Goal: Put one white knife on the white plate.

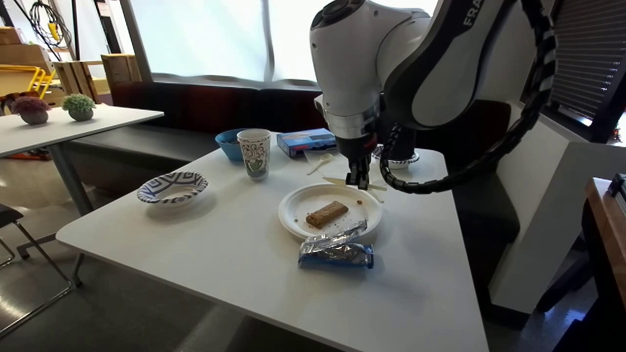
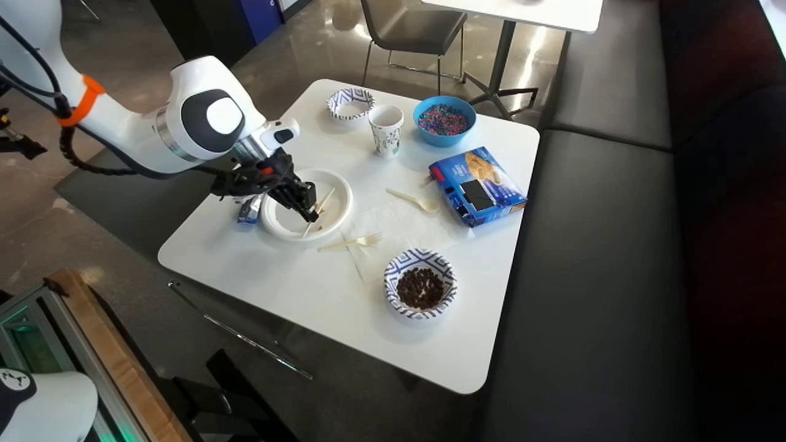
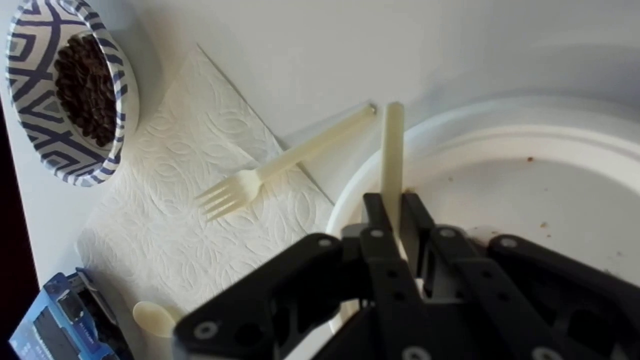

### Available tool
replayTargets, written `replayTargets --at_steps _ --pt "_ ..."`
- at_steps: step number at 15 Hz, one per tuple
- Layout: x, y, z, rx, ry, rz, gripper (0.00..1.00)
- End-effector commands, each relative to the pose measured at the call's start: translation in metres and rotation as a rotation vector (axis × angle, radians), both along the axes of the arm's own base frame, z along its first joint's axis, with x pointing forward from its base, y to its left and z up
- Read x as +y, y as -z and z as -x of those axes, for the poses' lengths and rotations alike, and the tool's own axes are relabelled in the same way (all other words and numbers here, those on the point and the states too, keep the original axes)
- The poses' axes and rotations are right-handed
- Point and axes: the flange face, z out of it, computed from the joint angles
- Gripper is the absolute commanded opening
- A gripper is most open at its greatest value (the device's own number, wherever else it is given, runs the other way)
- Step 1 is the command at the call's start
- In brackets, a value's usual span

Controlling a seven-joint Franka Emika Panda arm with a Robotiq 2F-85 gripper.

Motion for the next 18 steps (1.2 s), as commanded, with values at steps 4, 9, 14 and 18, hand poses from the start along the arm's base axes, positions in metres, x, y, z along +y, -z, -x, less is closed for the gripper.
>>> replayTargets --at_steps 4,9,14,18 --pt "-0.005 0.015 -0.015 0.033 0.005 -0.016 0.03" --pt "-0.012 0.023 -0.018 0.062 -0.002 -0.038 0.03" --pt "-0.02 0.028 -0.02 0.086 -0.015 -0.074 0.03" --pt "-0.024 0.026 -0.023 0.084 -0.022 -0.087 0.1"
